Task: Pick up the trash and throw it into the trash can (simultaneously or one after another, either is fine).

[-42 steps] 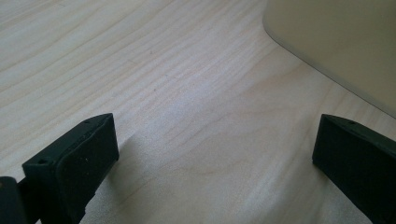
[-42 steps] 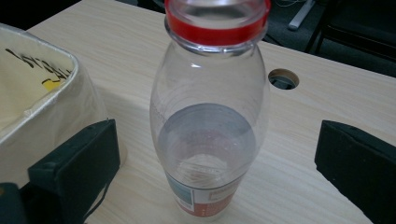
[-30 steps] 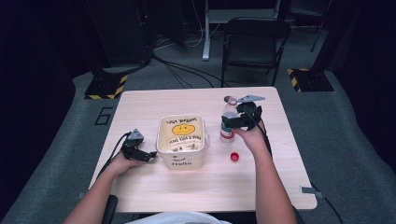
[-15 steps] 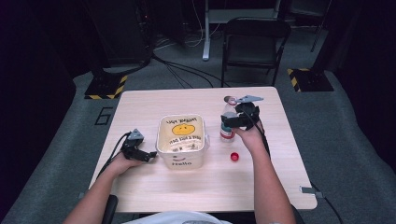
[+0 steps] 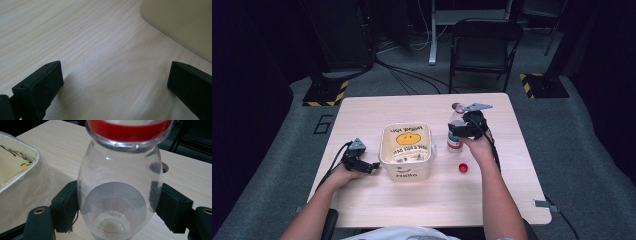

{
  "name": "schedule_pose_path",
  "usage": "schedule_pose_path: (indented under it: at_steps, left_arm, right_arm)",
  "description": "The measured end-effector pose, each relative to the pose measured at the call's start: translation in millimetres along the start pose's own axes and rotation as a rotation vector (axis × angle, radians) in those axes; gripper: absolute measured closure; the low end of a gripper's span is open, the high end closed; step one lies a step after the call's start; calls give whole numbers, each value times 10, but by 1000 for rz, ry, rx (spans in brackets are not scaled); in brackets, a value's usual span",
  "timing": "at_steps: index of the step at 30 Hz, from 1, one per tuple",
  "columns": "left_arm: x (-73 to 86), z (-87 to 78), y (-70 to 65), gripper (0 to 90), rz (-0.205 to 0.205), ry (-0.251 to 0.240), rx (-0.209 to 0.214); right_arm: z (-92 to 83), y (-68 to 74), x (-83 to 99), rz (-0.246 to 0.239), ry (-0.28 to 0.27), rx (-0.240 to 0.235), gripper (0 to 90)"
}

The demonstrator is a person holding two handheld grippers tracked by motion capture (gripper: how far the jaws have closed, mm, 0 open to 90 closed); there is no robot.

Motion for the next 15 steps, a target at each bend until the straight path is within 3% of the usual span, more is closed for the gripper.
schedule_pose_path:
  at_steps: [15]
  left_arm:
    - [-1, 0, -1, 1, 0, 0, 0]
  right_arm:
    - [-203, 109, -122, -38, -12, -22, 250]
Point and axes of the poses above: each handheld gripper's, and its own axes: z roughly forward along the jaws, x roughly out of its underside, y roughly to its left, the point moved 2 cm from there along z, roughly forward along the jaws, and after that the axes turned 12 degrees about -x, right-handed, at the moved point
